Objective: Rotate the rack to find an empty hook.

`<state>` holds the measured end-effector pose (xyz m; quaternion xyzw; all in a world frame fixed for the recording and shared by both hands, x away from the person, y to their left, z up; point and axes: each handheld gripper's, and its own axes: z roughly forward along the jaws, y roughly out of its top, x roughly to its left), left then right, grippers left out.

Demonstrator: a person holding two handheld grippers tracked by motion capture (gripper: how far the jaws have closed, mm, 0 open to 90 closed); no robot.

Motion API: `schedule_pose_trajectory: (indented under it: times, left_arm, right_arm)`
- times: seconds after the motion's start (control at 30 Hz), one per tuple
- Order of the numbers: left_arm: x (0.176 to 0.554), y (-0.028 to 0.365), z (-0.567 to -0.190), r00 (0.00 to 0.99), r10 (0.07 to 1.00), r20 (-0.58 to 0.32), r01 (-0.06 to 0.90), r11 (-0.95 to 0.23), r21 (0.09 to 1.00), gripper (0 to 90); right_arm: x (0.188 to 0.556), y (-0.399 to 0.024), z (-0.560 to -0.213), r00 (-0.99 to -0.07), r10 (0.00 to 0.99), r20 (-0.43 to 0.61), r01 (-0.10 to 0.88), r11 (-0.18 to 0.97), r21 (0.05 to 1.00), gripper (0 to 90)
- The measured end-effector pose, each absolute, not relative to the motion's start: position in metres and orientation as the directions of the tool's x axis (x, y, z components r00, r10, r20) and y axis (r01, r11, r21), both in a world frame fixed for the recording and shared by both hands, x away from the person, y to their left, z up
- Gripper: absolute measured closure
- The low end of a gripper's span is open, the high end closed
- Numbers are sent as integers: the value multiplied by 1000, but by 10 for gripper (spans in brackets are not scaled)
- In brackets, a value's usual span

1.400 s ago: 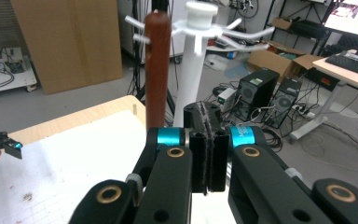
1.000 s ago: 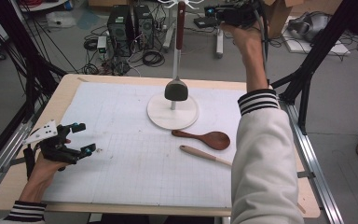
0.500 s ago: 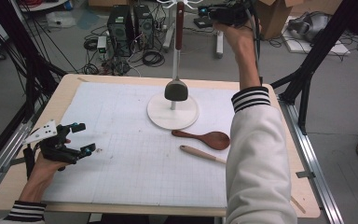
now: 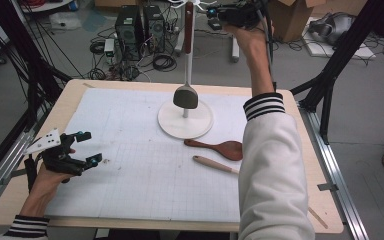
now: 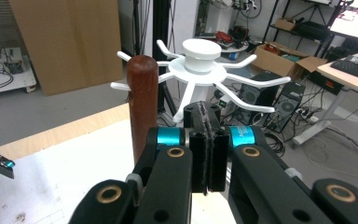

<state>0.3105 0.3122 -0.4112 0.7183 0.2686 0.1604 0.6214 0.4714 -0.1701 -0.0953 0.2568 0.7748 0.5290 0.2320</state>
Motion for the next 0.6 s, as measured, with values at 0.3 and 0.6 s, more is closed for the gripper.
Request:
schedule_pose_trajectory:
  times: [0.3,0.6]
  left_arm:
    - [310,311,-411,805,584,-107,187,-79,979,17]
    - [309,312,-410,802,587,-107,188,-78,979,17]
  right_arm:
    - [469,-166,-95,-762,642,-88,150,307,940,900]
    - [467,-157,-96,-770,633,-83,148,303,941,900]
